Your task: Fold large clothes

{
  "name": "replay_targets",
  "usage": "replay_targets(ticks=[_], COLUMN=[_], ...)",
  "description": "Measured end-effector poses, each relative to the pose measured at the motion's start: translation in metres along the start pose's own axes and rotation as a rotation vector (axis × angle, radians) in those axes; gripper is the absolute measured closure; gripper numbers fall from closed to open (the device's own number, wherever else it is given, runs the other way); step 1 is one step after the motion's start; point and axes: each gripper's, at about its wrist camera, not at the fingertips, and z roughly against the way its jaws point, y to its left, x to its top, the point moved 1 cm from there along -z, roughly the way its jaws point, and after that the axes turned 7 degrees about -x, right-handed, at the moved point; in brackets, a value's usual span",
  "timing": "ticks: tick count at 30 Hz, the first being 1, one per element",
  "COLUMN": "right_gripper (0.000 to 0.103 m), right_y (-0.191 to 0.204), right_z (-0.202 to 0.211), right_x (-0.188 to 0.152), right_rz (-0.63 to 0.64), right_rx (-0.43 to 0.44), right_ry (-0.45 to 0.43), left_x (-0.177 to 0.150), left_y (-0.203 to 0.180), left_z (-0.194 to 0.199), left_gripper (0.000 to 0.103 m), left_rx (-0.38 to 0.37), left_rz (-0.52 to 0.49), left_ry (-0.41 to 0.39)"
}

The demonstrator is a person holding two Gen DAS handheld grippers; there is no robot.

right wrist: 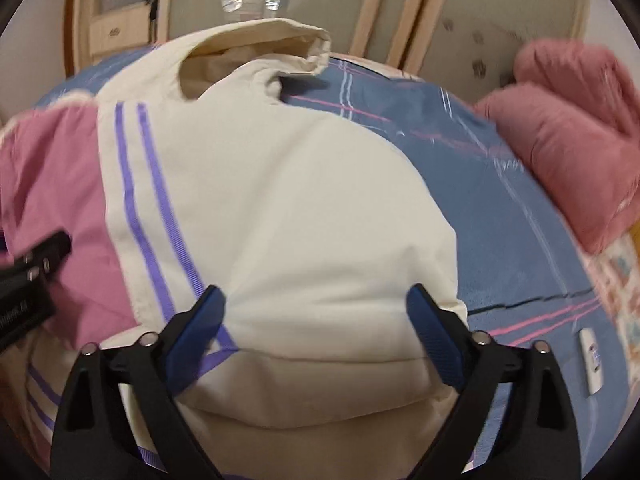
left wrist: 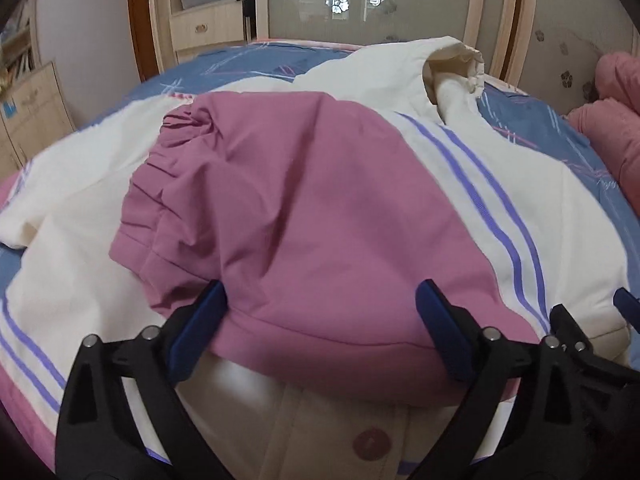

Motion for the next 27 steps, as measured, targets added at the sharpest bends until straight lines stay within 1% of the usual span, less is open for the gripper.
replay_targets(ticks=[2,6,7,9,11,12,13,14,17,18,20,21,22,23,25,26,27], right_gripper=[0.004,0.004,0.004,0.004,0.004,0.004,0.004,0.004,0.004,0.004,0.004,0.004,0.001,0.001,0.001,0.001,0.001], right_y=[-0.005,-0.003,-0.005,-0.012,-0.019,-0.02,-0.021,-0.02,-0.024,-0.028,-0.033,-0.038,-0.044,-0.057,-0.07,-0.075,-0.079], right_z=[-0.005,-0.007,-0.005,0.014,0.039,0.044,0.044,0.038,-0.007,-0.011,-0.01,-0.009,-0.008,-0.01,-0.019,-0.02,-0.016], right_x=[-0.001,0.001,0.002,-0.001,-0.001,0.0,0.001,0.001,-0.004,-0.004,-0.002,-0.003,-0.006,-0.01,-0.013,-0.014,-0.013], right_rz=[-0.02,-0.007,-0.02,-0.089,-0.137,-0.143,-0.143,-0.137,-0.159,-0.177,-0.197,-0.215,-0.247,-0.317,-0.395,-0.421,-0.443], right_rx=[0.025,0.011,0.014,-0.013,-0.043,-0.045,-0.042,-0.027,0.075,0.096,0.074,0.019,-0.058,-0.088,-0.011,0.026,0.051], right_ry=[0.022,0.019,0.011,-0.07,-0.181,-0.198,-0.189,-0.156,0.056,0.079,0.095,0.106,0.112,0.128,0.178,0.186,0.165], left_x=[-0.001,-0.002,-0.003,-0.003,-0.004,-0.004,-0.005,-0.005,-0.005,-0.005,-0.006,-0.006,-0.006,-0.006,-0.006,-0.006,-0.006], left_y=[-0.002,-0.005,-0.006,-0.004,-0.004,-0.004,-0.003,-0.003,-0.003,-0.003,-0.004,-0.004,-0.004,-0.005,-0.005,-0.005,-0.005], left_z=[-0.001,0.0,0.0,-0.001,0.0,0.0,0.001,0.001,0.001,0.001,0.002,0.003,0.003,0.003,0.003,0.003,0.003], left_gripper=[0.002,0.002,0.002,0.002,0.002,0.002,0.002,0.002,0.002,0.002,0.002,0.002,0.002,0.002,0.002,0.002,0.002], left_rx=[0.002,0.018,0.016,0.012,0.011,0.012,0.012,0.011,0.01,0.012,0.017,0.015,0.016,0.016,0.019,0.021,0.019], left_rz=[-0.011,-0.021,-0.019,-0.016,-0.015,-0.016,-0.016,-0.016,-0.015,-0.017,-0.023,-0.024,-0.025,-0.026,-0.027,-0.027,-0.027], left_ry=[-0.003,-0.014,-0.017,-0.022,-0.025,-0.026,-0.026,-0.026,-0.025,-0.025,-0.026,-0.026,-0.026,-0.026,-0.027,-0.027,-0.027])
